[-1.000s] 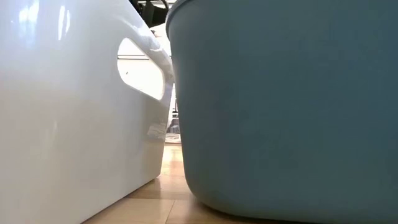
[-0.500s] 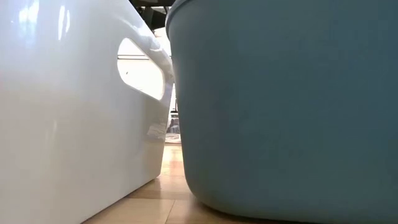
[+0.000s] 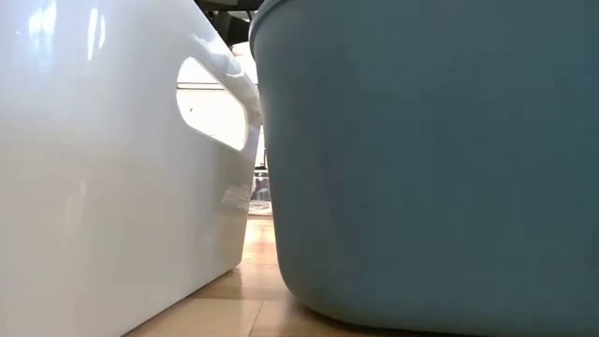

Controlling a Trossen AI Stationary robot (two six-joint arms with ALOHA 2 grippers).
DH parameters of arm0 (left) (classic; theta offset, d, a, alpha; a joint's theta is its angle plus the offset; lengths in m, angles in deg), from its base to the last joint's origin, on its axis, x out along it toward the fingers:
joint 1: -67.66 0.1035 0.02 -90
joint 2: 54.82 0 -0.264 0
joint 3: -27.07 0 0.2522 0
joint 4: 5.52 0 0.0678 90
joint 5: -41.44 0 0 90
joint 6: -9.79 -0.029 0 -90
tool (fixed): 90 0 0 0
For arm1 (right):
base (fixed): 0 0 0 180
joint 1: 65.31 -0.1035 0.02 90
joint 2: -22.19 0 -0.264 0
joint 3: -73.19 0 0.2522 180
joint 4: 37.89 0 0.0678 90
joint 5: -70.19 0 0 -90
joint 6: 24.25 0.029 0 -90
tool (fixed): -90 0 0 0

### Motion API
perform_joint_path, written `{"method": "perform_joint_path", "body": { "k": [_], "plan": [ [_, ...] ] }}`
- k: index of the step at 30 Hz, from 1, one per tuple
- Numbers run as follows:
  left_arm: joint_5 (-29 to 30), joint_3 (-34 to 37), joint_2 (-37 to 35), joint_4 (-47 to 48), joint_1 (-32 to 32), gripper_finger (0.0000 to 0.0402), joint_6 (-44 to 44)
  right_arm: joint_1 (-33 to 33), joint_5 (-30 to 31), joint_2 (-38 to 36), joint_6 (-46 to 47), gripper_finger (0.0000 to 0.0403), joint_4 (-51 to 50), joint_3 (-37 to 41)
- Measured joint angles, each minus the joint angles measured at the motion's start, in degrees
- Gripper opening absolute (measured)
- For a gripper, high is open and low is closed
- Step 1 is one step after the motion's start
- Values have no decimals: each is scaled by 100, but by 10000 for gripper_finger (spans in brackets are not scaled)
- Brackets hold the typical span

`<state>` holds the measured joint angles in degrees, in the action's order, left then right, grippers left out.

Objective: Pick & Place Toothbrushes
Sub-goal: Put the orange toothbrush into the green bin

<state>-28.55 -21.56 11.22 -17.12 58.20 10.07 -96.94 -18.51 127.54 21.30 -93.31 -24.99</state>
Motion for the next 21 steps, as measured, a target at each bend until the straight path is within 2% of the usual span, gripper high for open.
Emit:
{"method": "perform_joint_path", "body": {
  "k": [5, 9, 15, 21],
  "plan": [
    [-2, 0, -1, 12, 0, 301, 1, 26, -4, 441, -555, 19, 19, -518],
    [-2, 0, 0, 42, 0, 301, 13, 102, -124, 776, -646, 17, -212, -666],
    [-4, 0, 0, 51, 0, 301, 17, 178, -150, 1001, 44, 16, -786, -674],
    [-5, 0, 1, 52, 0, 301, 17, 224, -153, 1021, 397, 16, -873, -674]
  ]
}}
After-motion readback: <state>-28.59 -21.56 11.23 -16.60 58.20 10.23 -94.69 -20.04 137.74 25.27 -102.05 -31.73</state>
